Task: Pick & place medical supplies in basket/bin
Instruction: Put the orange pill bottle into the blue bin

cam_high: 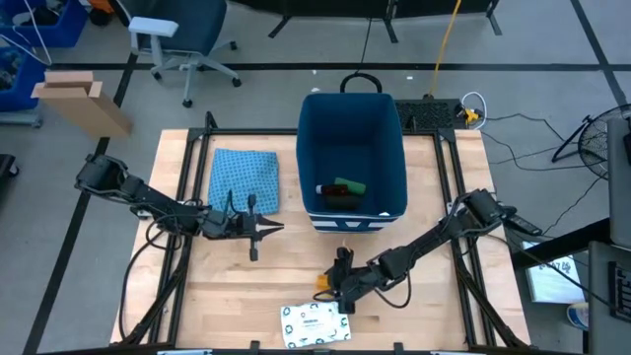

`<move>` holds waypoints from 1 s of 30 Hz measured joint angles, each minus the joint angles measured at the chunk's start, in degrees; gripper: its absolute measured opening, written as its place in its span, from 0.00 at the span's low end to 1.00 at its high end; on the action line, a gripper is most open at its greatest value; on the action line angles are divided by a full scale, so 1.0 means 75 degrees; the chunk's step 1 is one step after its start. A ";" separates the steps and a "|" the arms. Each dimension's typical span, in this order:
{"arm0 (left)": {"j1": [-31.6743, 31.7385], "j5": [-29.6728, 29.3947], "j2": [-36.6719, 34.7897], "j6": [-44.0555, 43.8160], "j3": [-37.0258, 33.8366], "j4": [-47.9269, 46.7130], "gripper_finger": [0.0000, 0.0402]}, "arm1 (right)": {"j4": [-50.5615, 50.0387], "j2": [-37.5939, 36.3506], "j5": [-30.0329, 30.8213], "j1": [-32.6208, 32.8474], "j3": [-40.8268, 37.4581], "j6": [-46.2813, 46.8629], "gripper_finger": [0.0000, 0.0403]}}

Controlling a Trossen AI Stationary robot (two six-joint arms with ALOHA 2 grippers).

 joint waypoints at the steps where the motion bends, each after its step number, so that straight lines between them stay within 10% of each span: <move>1: 0.0000 0.0001 0.0000 -0.0029 0.0000 0.0000 0.09 | -0.0003 0.0000 -0.0022 -0.0003 0.0000 0.0002 0.60; 30: 0.0000 0.0012 0.0003 -0.0251 0.0003 -0.0117 0.09 | -0.0903 -0.0961 -0.0808 -0.0335 0.0000 -0.0898 0.40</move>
